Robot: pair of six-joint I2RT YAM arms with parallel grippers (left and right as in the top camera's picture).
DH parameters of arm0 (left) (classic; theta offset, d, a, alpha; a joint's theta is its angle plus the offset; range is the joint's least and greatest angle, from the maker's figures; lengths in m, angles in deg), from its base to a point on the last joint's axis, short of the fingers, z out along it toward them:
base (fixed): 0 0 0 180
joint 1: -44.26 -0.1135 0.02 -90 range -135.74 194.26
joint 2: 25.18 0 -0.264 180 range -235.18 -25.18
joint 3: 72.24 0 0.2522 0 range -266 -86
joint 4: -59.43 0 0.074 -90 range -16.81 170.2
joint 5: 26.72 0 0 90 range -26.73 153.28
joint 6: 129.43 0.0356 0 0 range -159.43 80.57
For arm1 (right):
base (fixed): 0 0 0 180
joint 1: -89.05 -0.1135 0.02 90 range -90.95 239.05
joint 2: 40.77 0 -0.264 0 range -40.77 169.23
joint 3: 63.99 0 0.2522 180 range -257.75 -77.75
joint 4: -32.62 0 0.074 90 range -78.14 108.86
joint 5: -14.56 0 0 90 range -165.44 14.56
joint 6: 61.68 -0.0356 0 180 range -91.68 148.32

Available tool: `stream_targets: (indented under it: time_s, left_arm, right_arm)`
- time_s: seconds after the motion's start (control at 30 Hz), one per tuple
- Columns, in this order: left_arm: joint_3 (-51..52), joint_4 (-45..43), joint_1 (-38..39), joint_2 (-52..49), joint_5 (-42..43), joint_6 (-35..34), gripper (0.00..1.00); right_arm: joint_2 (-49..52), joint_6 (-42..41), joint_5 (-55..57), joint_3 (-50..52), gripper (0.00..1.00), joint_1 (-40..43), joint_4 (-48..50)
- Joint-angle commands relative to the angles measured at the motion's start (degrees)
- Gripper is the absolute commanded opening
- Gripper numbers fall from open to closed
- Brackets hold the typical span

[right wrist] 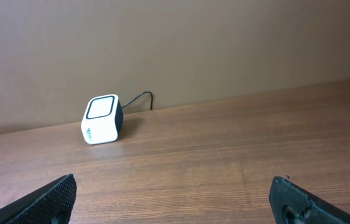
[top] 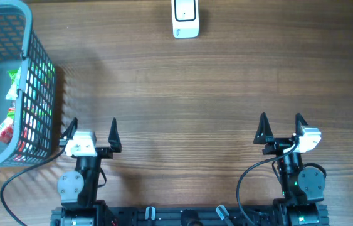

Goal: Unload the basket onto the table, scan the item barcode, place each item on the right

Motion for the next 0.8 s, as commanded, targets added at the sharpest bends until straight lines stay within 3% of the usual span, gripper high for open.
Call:
stream_targets:
  time_s: [0.0, 0.33, 0.43, 0.57, 0.77]
  left_arm:
    - [0.1, 0.8, -0.3, 0.5, 0.9, 2.2, 1.00]
    - [0.0, 1.9, -0.2, 0.3, 5.2, 1.3, 1.00]
    - [-2.1, 3.3, -0.2, 0.3, 7.5, -3.8, 1.00]
    - [-12.5, 10.4, -0.2, -0.6, 7.5, -12.7, 1.00]
    - [-40.1, 25.6, -0.2, -13.0, 7.4, -12.1, 1.00]
  right_arm:
    - [-0.1, -0.2, 0.7, 0.0, 1.00, 0.3, 0.3]
    - [-0.1, -0.2, 0.7, 0.0, 1.00, 0.3, 0.3]
    - [-0.1, -0.2, 0.7, 0.0, 1.00, 0.3, 0.3]
    - [-0.1, -0.2, 0.7, 0.0, 1.00, 0.3, 0.3]
    - [-0.1, -0.2, 0.7, 0.0, 1.00, 0.3, 0.3]
